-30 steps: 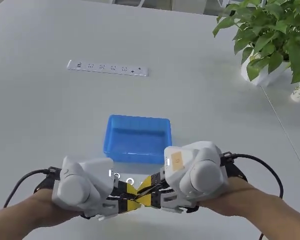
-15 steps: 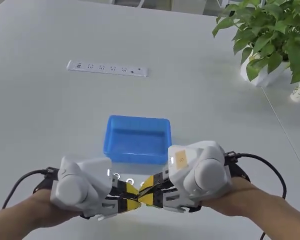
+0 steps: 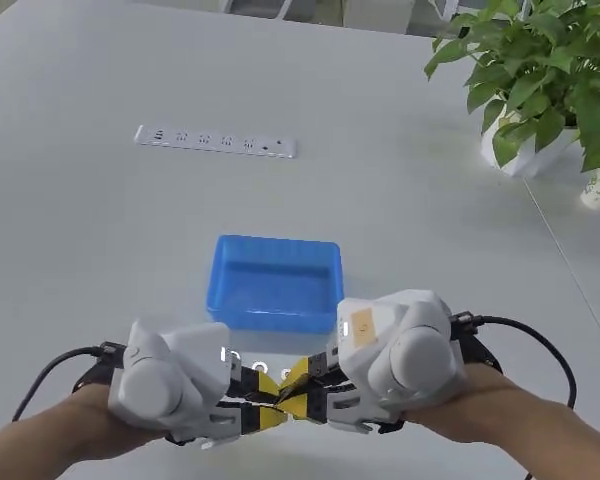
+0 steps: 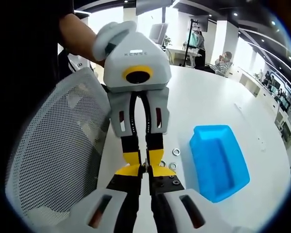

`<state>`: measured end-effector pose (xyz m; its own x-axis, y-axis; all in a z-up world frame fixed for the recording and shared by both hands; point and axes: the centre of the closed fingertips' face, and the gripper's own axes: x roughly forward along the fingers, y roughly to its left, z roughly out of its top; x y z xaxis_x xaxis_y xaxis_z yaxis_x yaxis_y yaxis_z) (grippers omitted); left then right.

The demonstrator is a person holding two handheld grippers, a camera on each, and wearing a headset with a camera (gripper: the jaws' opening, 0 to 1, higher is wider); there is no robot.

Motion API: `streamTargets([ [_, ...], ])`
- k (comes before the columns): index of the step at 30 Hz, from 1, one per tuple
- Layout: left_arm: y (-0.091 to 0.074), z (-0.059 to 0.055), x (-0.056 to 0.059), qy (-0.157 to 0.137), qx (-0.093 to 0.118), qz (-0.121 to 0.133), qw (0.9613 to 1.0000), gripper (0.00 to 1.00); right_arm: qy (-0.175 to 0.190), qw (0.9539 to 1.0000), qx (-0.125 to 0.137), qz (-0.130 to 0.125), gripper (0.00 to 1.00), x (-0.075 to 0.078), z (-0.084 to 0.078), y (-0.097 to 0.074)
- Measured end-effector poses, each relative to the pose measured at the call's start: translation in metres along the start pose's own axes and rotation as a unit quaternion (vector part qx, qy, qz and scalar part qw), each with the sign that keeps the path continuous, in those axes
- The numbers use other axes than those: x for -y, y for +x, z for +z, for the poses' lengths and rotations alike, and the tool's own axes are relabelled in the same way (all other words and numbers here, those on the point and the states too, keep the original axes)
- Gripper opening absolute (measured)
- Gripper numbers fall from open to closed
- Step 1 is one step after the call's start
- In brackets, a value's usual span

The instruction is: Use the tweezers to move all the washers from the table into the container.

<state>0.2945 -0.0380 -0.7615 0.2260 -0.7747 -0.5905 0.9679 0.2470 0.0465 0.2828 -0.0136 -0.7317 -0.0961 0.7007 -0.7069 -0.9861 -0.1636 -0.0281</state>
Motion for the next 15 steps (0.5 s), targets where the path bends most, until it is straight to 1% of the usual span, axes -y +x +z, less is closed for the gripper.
streamTargets([
  [4,0.0002,0.0005,-0.0007,-0.002,0.001,-0.001,1.0,0.1,-0.001,1.0,0.0,0.0,0.07,0.0006,-0.0006,-0.0004],
  [12,0.0015,-0.0023,0.0007,-0.004,-0.007,-0.003,1.0,0.1,-0.001,1.0,-0.001,0.0,0.07,-0.0005,-0.0023,0.0008],
  [15,0.0021,-0.0067,0.0012,-0.007,-0.017,-0.003,0.9998,0.17,-0.002,1.0,0.0,-0.004,0.08,0.0016,-0.0032,-0.0003],
])
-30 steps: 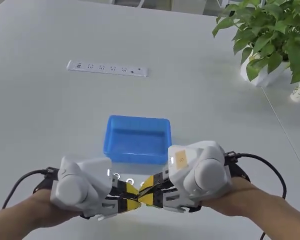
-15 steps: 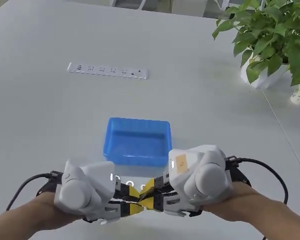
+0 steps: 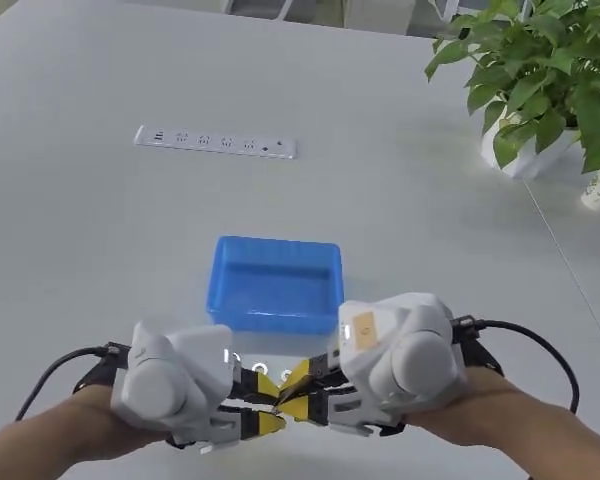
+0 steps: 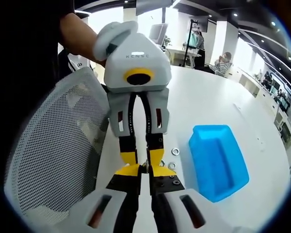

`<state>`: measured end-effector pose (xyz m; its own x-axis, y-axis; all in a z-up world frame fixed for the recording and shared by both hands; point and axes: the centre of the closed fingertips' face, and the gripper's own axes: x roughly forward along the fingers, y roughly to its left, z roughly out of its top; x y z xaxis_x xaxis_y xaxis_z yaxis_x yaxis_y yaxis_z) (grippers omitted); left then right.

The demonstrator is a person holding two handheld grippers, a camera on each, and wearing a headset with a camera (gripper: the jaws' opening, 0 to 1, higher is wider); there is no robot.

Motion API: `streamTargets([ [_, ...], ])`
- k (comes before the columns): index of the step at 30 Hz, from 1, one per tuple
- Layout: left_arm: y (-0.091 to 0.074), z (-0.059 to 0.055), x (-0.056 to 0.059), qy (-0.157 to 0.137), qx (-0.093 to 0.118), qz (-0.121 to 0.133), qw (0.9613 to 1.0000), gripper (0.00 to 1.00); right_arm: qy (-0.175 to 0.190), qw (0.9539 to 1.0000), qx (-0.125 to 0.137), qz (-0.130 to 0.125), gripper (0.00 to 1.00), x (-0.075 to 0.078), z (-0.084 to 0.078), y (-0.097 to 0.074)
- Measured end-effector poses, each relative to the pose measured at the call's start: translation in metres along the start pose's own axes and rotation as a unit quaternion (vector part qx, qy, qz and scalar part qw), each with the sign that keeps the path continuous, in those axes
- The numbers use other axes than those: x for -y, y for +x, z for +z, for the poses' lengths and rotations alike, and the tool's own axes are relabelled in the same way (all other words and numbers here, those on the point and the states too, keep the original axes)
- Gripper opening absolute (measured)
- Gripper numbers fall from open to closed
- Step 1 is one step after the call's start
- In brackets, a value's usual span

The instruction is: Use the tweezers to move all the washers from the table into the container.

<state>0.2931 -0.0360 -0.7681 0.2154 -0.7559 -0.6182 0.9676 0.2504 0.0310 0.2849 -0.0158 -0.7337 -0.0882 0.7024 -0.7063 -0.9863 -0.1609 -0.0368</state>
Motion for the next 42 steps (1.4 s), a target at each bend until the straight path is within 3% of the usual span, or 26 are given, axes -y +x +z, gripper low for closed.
streamTargets([
  [7,-0.003,-0.005,-0.003,-0.012,-0.003,0.009,0.9999,0.22,-0.004,0.9999,-0.007,-0.011,0.08,0.007,-0.008,-0.003],
  [12,-0.011,-0.003,-0.008,-0.02,-0.002,0.013,0.9997,0.26,-0.003,0.9998,-0.014,-0.014,0.08,0.01,-0.014,-0.003],
  [15,-0.017,0.007,-0.011,-0.017,0.005,0.016,0.9997,0.26,-0.001,0.9997,-0.017,-0.015,0.08,0.011,-0.017,-0.002],
  [19,-0.026,0.031,-0.015,-0.001,0.024,0.021,0.9995,0.25,0.0,0.9997,-0.02,-0.017,0.08,0.013,-0.019,-0.002],
  [27,-0.032,0.075,-0.017,0.032,0.048,0.006,0.9983,0.21,-0.001,0.9995,-0.023,-0.022,0.08,0.017,-0.022,-0.002],
  [31,-0.03,0.084,-0.016,0.036,0.054,-0.001,0.9979,0.16,0.0,0.9994,-0.024,-0.023,0.08,0.018,-0.023,-0.003],
  [42,-0.018,0.078,-0.014,0.077,0.031,-0.006,0.9965,0.06,-0.009,0.9991,-0.027,-0.031,0.08,0.021,-0.023,-0.006],
])
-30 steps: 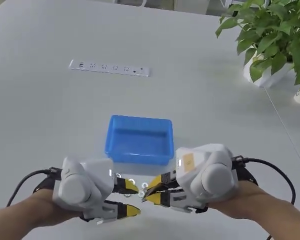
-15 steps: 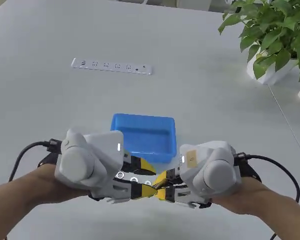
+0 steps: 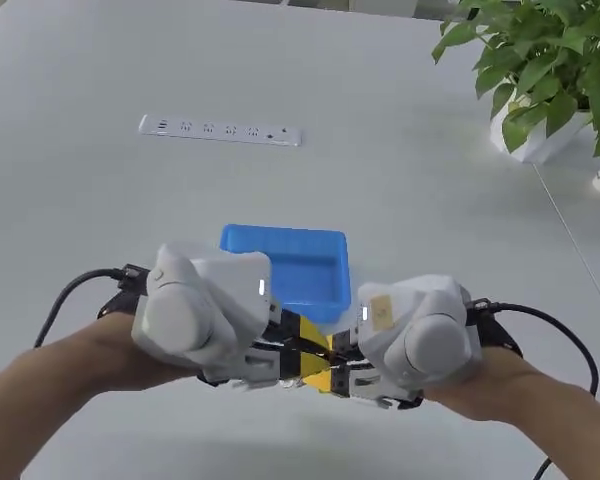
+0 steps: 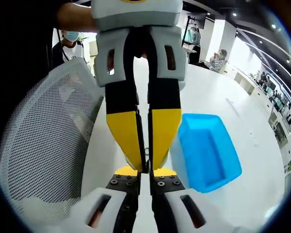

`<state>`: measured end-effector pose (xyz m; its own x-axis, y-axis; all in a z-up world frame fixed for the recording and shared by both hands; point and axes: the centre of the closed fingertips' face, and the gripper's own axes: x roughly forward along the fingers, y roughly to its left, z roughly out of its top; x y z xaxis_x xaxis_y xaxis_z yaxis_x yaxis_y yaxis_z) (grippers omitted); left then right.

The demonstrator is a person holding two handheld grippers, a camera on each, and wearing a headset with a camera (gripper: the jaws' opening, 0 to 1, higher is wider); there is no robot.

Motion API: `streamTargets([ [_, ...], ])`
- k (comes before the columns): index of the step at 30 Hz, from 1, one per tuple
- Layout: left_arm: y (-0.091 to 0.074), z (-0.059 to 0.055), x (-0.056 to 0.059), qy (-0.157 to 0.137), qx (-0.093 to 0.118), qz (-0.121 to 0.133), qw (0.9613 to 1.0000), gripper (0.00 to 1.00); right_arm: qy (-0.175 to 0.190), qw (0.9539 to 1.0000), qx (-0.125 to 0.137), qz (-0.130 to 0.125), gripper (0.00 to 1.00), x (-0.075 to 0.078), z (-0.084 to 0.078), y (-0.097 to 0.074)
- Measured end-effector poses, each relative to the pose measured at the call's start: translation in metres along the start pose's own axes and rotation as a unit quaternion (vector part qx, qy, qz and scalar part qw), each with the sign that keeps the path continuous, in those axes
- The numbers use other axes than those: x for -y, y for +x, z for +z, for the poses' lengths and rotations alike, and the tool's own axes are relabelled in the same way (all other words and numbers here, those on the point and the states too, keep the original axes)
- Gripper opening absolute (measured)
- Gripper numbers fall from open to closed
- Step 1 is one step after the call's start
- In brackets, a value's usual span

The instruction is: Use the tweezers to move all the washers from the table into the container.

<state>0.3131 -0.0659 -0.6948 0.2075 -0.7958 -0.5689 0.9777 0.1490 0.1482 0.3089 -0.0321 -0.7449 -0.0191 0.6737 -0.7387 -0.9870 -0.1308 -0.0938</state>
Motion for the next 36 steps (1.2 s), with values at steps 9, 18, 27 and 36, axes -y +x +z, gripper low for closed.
streamTargets([
  [9,0.001,-0.004,-0.001,0.0,-0.003,-0.003,1.0,0.05,-0.004,1.0,-0.004,-0.005,0.08,0.002,-0.005,0.001],
  [18,0.006,-0.008,-0.004,0.0,-0.007,-0.004,1.0,0.05,-0.005,0.9999,-0.003,-0.011,0.09,0.007,-0.011,0.005],
  [27,0.009,-0.011,-0.008,-0.003,-0.01,-0.006,0.9999,0.05,-0.003,0.9999,-0.003,-0.01,0.09,0.01,-0.013,0.007],
  [36,0.008,-0.016,-0.008,-0.007,-0.014,-0.002,0.9999,0.05,-0.003,1.0,0.0,-0.007,0.09,0.01,-0.013,0.012],
])
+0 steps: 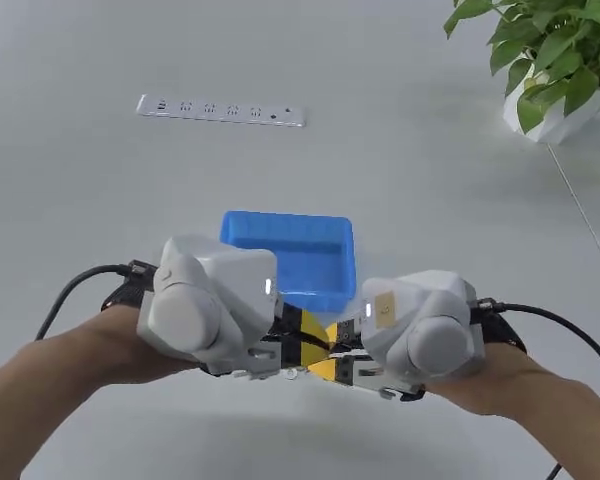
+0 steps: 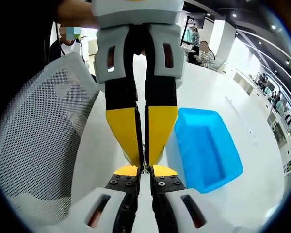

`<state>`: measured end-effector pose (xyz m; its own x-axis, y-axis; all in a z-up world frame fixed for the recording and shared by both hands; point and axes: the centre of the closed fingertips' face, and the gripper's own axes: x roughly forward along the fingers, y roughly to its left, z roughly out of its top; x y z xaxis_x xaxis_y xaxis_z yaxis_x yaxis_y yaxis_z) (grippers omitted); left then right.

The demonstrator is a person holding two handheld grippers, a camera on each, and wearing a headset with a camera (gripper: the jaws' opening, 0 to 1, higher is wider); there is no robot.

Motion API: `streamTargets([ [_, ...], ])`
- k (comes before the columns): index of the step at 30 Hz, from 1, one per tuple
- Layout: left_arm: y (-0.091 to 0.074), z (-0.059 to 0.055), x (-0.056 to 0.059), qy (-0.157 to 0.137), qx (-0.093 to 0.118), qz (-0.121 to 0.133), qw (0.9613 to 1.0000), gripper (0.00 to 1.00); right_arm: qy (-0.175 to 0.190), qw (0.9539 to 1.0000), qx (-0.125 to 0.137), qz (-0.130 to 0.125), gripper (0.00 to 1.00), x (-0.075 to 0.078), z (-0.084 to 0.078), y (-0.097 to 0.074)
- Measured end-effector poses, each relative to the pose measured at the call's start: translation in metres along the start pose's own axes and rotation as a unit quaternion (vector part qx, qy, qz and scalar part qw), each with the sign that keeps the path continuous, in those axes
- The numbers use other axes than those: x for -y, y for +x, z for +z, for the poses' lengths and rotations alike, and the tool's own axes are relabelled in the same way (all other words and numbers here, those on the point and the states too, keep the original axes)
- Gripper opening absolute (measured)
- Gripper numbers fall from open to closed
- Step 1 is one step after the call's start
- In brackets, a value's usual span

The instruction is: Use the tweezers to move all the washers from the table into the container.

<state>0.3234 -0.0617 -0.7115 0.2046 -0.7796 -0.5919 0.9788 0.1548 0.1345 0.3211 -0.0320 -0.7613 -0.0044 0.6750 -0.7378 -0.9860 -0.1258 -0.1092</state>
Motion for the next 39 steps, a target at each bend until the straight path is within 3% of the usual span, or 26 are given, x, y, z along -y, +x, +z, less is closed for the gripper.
streamTargets([
  [13,-0.0042,-0.0001,-0.0024,-0.002,0.004,0.009,1.0,0.05,-0.009,0.9999,-0.002,0.004,0.09,0.0022,0.0034,0.0005],
  [39,-0.0073,-0.0051,-0.0058,-0.02,0.004,0.021,0.9996,0.05,-0.04,0.998,-0.014,0.047,0.09,0.002,0.006,0.0062],
])
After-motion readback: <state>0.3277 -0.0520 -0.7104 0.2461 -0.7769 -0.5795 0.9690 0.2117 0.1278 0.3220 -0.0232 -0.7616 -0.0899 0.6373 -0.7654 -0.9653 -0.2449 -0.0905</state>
